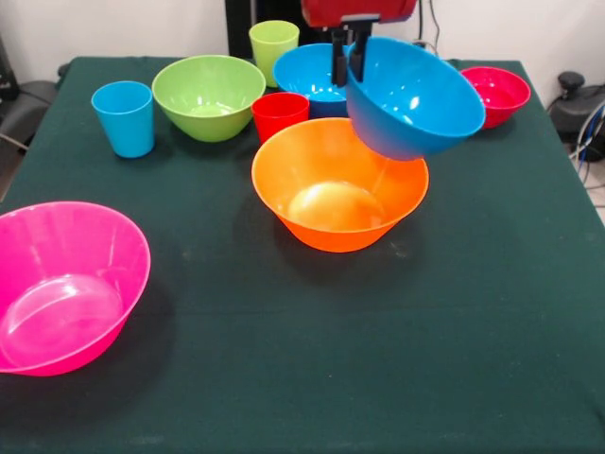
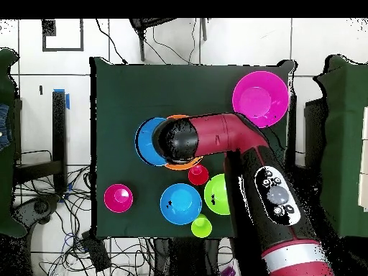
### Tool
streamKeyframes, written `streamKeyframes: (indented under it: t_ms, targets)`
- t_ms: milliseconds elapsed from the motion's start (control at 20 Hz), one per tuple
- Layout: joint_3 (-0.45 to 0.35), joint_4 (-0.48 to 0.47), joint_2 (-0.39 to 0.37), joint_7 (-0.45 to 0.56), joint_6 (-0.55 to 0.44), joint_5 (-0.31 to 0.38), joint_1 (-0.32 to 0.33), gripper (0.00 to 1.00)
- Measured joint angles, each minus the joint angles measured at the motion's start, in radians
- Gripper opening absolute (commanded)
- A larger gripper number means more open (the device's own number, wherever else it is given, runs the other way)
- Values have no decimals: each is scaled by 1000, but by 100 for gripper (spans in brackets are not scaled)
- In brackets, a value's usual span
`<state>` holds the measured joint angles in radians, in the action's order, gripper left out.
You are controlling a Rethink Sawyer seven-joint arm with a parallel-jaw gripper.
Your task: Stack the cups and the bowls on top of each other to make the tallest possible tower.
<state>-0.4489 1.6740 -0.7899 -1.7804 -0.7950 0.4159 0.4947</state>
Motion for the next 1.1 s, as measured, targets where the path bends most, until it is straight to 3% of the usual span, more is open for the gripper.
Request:
streamKeyframes:
  t_ms: [550,1100]
  targets:
    - [-82,-72,88,9,1,90,102,0]
    - [-159,-179,181,137,-35,129,161,0]
